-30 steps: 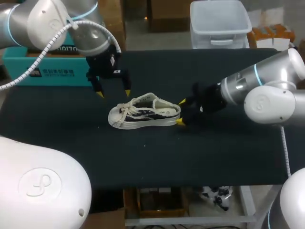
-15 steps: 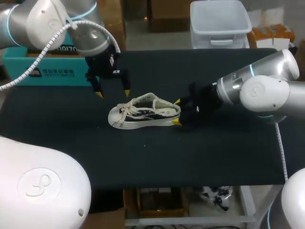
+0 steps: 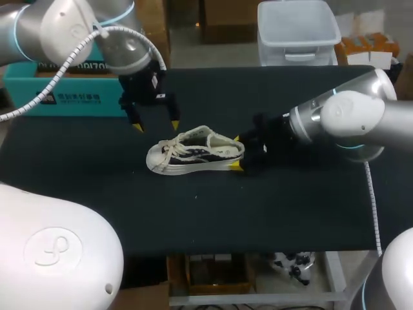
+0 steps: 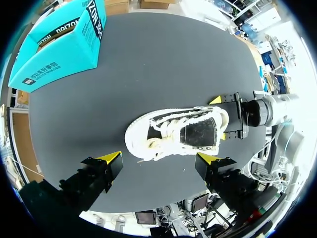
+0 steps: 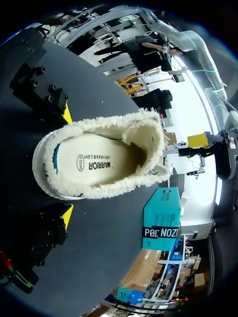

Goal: Open the shoe tongue, take the insole out of the shoe, put the insole back into the shoe, and pack the shoe into the shoebox

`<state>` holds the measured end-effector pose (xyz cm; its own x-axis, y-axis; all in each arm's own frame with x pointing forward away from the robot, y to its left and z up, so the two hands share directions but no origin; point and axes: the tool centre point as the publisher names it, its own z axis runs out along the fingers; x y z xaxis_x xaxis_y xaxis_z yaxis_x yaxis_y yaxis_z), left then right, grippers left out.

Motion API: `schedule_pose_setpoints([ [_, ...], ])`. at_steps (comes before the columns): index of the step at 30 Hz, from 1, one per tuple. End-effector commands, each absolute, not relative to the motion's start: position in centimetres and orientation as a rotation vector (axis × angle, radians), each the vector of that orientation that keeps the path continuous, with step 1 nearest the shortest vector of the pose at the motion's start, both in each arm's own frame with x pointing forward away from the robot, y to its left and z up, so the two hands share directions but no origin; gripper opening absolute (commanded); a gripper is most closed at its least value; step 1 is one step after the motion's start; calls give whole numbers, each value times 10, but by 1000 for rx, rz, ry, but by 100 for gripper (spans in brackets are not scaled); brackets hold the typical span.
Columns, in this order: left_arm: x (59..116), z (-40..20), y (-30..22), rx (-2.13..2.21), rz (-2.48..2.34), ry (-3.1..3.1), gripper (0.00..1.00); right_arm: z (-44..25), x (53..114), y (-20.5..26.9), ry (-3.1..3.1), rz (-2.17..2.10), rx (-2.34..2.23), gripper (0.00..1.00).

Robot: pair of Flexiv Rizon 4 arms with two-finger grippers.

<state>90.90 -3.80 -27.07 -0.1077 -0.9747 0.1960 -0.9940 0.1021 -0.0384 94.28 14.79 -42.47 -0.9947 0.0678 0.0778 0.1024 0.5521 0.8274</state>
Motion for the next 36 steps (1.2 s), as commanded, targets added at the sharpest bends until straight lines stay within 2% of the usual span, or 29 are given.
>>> schedule_pose_setpoints([
  [1,911,-272,-43,2017,228,-2245,100,-430,947,148,-2702,-1475,-123,100],
  [19,913,-276,-47,2011,218,-2241,100,-436,942,159,-2673,-1500,-84,100],
  [20,913,-276,-47,2013,219,-2239,100,-436,942,160,-2677,-1506,-86,72],
  [21,914,-276,-47,2014,220,-2237,100,-436,940,160,-2681,-1515,-87,31],
  [22,914,-276,-48,2019,219,-2231,100,-436,939,160,-2687,-1517,-87,0],
  [36,901,-265,-96,2005,59,-2327,100,-434,929,161,-2725,-1523,-128,0],
])
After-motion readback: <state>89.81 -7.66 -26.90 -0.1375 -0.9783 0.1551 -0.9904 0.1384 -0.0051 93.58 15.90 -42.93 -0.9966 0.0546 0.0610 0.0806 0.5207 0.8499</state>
